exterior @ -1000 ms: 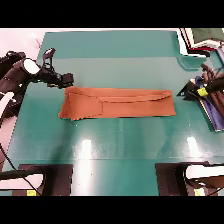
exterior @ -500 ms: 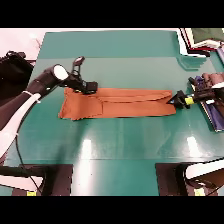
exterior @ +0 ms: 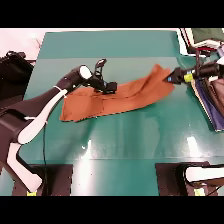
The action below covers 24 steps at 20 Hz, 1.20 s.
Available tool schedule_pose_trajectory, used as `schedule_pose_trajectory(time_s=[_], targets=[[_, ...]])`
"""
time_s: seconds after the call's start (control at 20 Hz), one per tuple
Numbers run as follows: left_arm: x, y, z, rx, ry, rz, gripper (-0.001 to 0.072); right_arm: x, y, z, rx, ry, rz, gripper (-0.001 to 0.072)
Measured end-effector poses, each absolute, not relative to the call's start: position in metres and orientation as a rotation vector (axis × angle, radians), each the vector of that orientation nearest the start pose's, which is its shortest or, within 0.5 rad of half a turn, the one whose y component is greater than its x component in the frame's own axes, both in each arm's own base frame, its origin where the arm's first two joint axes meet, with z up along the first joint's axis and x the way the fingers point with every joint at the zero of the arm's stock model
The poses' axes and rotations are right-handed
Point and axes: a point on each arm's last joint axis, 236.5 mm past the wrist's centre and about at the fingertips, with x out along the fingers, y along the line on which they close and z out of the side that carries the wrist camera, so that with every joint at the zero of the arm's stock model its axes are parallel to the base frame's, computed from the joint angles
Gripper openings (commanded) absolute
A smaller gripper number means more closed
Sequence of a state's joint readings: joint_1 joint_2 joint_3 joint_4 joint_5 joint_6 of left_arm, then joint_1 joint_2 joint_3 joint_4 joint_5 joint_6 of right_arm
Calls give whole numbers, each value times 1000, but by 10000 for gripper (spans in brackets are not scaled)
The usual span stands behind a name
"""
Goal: Fold the shirts.
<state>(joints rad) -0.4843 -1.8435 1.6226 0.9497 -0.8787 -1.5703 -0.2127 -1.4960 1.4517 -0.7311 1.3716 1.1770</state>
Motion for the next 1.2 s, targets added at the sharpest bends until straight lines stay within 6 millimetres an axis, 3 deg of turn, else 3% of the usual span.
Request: schedule_pose_trajectory(time_s=[0.25,0.45,0.6,0.75,0.95,1.05,1.2], targets=[[450,-372,-48,-375,1234,-643,23,437,136,179,406,956,702,17],[456,-376,-47,-384,1217,-645,23,427,178,219,359,891,779,17],[470,-365,-27,-360,1184,-649,23,421,210,233,343,855,828,17],[496,-322,19,-295,1122,-620,23,417,251,240,346,823,888,17],[532,-225,112,-256,966,-506,24,408,342,230,404,807,1011,31],[537,-175,156,-253,884,-439,23,402,398,219,454,783,1073,347],[532,-123,206,-260,791,-366,23,395,466,199,530,760,1130,358]])
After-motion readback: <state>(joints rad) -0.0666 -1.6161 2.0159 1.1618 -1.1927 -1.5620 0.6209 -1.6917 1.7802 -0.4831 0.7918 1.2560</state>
